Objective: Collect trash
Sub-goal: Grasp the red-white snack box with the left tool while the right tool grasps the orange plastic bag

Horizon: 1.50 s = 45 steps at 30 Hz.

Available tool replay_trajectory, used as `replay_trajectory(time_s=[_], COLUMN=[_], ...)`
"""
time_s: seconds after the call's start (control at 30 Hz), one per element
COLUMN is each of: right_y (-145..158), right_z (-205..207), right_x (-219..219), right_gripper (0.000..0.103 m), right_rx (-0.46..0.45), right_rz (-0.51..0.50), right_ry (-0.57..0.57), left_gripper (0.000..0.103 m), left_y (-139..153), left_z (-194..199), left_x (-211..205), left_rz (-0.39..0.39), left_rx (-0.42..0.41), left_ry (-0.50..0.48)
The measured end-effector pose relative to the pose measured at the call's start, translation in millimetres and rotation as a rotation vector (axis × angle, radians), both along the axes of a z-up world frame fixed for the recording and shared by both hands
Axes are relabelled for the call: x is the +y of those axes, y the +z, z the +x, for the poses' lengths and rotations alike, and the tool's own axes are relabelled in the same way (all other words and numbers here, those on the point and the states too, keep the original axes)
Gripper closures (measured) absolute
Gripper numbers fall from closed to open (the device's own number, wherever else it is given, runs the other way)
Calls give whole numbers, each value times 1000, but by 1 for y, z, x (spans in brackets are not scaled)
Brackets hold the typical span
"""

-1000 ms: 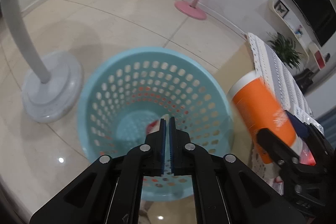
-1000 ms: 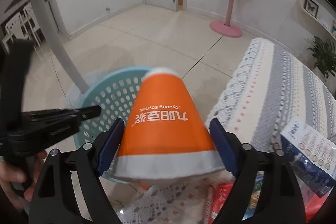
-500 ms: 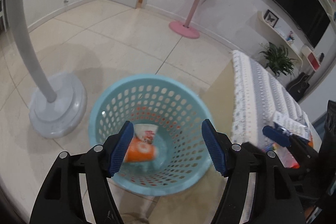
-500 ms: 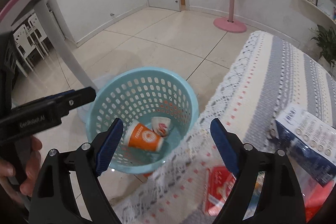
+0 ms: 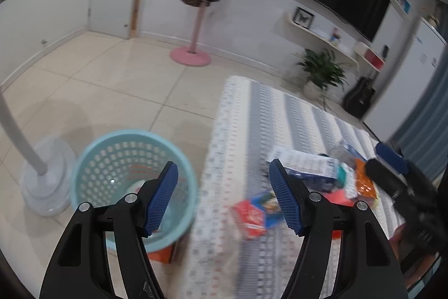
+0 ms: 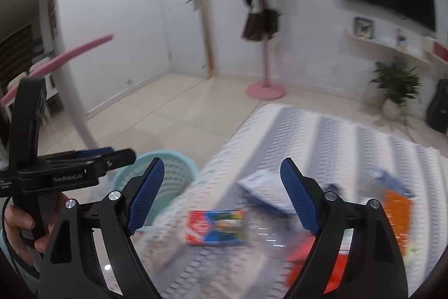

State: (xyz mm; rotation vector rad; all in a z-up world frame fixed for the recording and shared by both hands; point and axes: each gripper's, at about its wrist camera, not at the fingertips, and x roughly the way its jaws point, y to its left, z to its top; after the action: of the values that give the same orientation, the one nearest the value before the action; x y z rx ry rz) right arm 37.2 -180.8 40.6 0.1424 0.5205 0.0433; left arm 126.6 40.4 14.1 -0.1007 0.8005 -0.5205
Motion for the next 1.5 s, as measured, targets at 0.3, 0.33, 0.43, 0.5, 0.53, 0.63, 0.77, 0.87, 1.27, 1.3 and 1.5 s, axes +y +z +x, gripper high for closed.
replay_trajectory(time_s=[0.3,0.33,0.43,0.5,0.53,0.63,0.77,0.87,1.27,1.3,1.5], right_y=[-43,-52,-82,-98,-105,-121,-131,-134,-131,-132,-142], right_z=[-60,-62,-67,-67,-67,-64,-60,-61,-73,-73,-65], right_x=[-81,-86,-98,-100,-99,-97,-98,-104,-123,-123,-118], right_gripper=[22,22,22,22,22,22,22,22,22,22,22], right_rx=[54,75,149,182,196,227,254,263,265,268,300], right_rz=[6,12,39,48,49,48,45,51,91,94,112], right_ry=[-200,-213,-237,-242,-241,-244,-257,-276,-321,-320,-310], left_gripper=[34,34,34,34,34,34,36,36,33,33,37], left_y=[-57,-66,-82,-93,-100,-111,-115,-116,-122,-124,-129], left_z=[2,5,12,18,22,27,20,6,-46,-46,-49], left_x=[-57,-63,-75,-82,-85,-90,-93,-96,-134,-138,-158], left_rz=[92,108,132,148,151,145,122,107,264,273,365], left_rx=[79,93,117,133,153,193,217,240,189,189,149], left_ry=[-44,-58,-99,-116,-123,-150,-228,-299,-455,-450,-438])
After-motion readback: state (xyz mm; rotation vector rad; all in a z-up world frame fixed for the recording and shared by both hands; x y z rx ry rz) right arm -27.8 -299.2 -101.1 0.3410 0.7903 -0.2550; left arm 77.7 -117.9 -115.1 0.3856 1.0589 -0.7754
